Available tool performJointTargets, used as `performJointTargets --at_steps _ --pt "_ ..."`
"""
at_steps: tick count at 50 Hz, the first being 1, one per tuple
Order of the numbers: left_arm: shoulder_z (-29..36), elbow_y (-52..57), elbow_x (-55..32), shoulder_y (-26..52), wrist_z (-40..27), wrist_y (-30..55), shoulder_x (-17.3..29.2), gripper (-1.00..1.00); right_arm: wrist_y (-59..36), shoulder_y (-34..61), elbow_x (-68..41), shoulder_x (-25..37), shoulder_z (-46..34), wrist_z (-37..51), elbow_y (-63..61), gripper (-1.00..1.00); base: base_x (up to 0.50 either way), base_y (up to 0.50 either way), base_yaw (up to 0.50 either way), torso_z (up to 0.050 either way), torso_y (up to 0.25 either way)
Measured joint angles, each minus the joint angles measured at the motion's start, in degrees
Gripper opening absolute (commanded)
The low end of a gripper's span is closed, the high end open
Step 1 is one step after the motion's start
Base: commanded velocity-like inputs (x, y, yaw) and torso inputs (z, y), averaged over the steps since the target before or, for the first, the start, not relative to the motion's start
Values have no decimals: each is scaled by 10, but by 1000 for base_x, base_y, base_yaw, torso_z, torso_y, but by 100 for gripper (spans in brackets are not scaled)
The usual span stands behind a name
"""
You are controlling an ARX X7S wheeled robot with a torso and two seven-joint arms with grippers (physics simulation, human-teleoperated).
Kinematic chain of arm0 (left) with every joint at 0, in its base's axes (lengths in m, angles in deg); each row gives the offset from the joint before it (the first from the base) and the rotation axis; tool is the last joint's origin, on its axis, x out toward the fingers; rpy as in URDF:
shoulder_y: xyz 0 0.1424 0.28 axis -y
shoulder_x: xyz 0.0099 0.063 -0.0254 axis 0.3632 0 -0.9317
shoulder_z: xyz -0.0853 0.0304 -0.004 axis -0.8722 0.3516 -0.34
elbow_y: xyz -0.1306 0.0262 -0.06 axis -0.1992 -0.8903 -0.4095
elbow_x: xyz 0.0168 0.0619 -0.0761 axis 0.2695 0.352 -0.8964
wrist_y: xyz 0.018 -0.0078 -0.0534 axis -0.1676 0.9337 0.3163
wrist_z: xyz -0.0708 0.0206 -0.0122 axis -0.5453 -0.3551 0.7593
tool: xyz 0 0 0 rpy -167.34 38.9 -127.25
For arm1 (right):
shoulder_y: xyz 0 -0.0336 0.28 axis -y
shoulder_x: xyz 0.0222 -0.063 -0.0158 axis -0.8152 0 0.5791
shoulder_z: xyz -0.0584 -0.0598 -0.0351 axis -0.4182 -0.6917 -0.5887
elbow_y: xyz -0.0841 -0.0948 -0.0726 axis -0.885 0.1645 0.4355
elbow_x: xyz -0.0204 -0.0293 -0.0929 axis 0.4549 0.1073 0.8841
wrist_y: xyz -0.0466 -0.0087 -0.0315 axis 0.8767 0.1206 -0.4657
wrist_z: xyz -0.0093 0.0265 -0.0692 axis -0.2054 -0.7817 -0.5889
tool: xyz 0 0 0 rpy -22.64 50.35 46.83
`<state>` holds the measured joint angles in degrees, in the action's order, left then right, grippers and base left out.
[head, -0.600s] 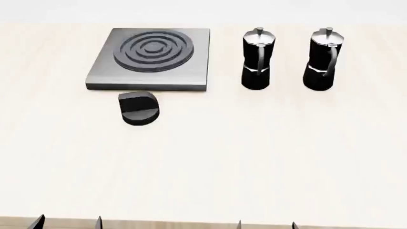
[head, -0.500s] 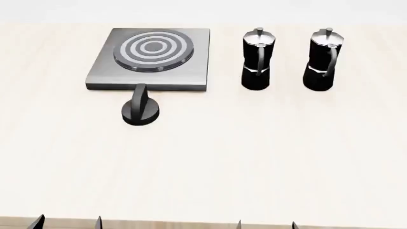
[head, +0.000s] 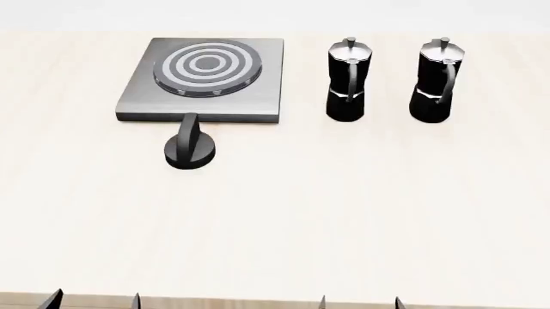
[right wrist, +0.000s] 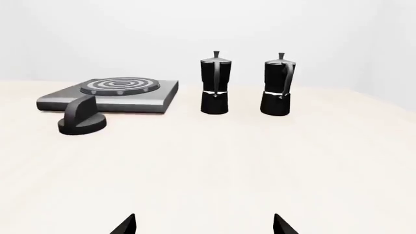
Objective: Turn off the stove.
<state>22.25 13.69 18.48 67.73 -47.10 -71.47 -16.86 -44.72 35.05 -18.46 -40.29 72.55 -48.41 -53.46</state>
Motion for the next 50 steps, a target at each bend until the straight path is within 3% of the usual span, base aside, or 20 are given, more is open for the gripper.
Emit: performJointTargets --at_steps 25,50 --pt "12 107 -9 -35 -23 -12 32 100 -82 -10 7 23 -21 40 -132 100 0 0 0 0 0" --pt "-5 253 -43 -52 -49 42 59 100 -160 -12 12 43 -34 72 -258 100 0 0 0 0 0"
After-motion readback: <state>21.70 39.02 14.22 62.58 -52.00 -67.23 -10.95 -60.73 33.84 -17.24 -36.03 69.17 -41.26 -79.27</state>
